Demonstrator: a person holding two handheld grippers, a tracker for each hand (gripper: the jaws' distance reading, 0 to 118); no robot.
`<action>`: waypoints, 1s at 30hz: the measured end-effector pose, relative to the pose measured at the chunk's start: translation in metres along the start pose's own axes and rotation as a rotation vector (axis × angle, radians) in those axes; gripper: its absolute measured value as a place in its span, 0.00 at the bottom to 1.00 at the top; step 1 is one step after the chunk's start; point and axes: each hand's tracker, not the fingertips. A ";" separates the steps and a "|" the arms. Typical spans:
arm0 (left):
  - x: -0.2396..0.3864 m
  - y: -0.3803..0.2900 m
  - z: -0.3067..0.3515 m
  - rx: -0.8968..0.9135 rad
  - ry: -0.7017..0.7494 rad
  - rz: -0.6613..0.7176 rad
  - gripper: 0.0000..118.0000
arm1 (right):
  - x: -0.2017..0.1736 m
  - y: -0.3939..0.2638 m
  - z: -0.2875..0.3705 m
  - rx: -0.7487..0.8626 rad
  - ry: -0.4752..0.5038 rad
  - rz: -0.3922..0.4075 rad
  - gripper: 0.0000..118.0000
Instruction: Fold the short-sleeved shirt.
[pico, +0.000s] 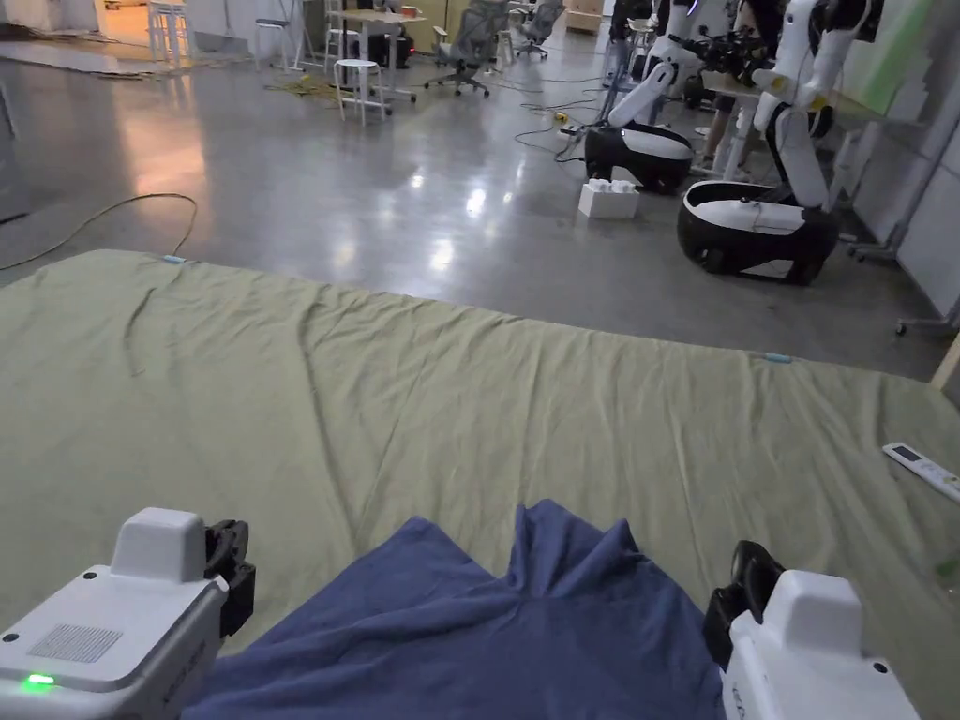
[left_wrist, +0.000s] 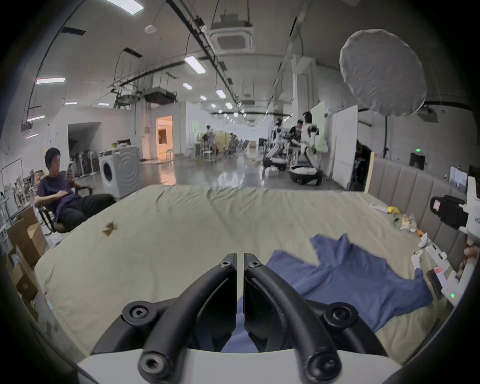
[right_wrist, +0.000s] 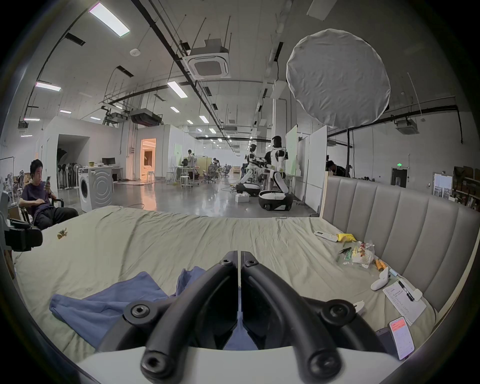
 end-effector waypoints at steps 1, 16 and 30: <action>-0.013 -0.006 0.000 -0.017 0.021 0.009 0.04 | -0.001 -0.003 -0.002 -0.008 0.001 0.002 0.02; -0.110 -0.075 -0.064 -0.447 0.063 0.150 0.50 | -0.032 -0.016 -0.015 -0.089 0.057 0.057 0.02; -0.055 -0.090 -0.078 -0.529 0.161 0.095 0.41 | -0.046 -0.030 -0.034 -0.161 0.075 0.094 0.02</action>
